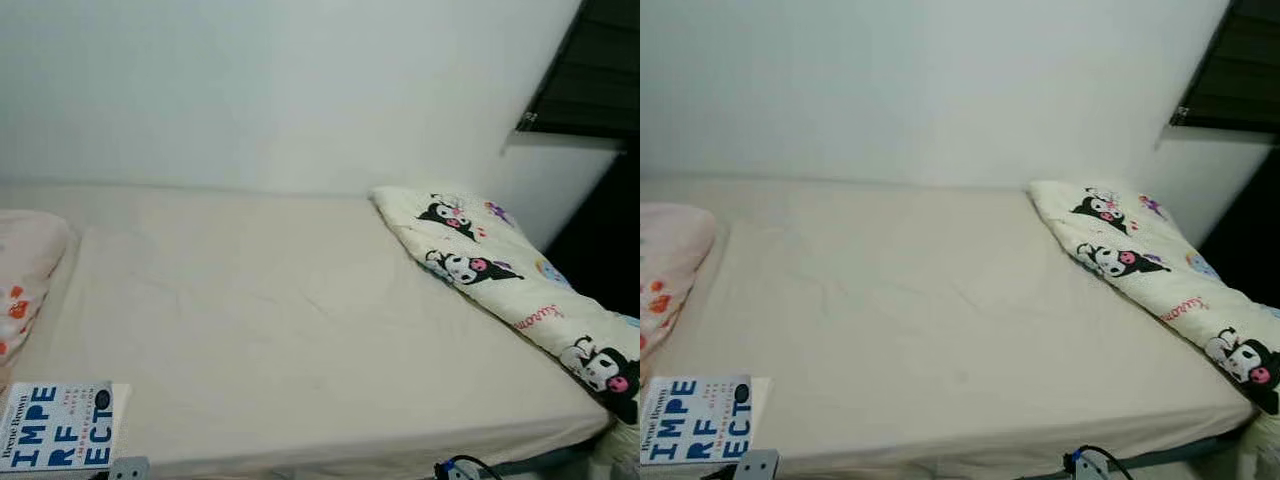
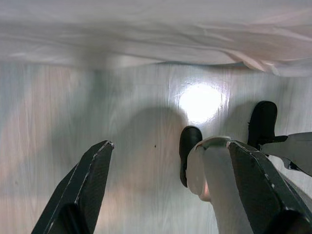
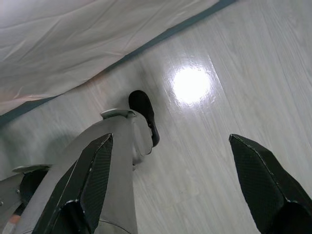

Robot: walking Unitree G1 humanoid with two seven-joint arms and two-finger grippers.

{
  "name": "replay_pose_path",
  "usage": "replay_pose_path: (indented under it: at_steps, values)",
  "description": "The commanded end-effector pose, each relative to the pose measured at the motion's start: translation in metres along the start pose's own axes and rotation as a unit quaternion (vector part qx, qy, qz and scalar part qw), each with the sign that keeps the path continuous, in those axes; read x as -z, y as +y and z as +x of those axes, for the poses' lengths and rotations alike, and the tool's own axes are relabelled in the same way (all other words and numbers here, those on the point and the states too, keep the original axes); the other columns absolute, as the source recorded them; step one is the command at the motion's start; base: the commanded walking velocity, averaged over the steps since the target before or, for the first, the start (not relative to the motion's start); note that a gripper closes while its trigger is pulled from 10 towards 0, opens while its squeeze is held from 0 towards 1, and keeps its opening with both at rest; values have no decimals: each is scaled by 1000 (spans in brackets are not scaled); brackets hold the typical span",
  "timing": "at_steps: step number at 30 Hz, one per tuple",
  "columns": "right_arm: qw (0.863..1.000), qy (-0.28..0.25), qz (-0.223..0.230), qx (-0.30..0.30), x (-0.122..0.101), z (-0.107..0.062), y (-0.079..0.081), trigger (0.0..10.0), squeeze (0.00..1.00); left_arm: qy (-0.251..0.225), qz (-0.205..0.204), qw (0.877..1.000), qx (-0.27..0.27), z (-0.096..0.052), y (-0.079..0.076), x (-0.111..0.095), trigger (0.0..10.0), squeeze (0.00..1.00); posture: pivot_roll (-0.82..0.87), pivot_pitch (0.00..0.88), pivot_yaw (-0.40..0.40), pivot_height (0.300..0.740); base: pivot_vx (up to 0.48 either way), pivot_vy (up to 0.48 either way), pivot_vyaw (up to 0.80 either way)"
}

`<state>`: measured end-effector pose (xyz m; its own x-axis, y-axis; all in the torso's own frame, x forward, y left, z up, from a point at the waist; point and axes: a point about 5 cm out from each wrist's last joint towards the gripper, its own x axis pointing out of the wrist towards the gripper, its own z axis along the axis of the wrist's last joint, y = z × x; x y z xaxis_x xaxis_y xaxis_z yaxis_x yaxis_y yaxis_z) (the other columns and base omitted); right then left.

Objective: Clean up the room

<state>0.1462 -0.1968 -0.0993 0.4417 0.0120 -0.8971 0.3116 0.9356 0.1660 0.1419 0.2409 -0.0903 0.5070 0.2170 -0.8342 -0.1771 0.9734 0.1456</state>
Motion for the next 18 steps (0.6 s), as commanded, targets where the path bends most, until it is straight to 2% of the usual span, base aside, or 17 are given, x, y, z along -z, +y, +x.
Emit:
replay_pose_path:
  at_steps: [1,18]
  values:
    - [1000,-5,-8,5,-3,0,-3,10000,0,14,3,1000,1,-1,0,6,10000,0,108,0,-138,740,0,0,0]
    - [1000,-7,-9,7,-4,0,-3,10000,0,26,3,1000,12,-2,-2,11,10000,0,108,0,-145,740,0,-369,0]
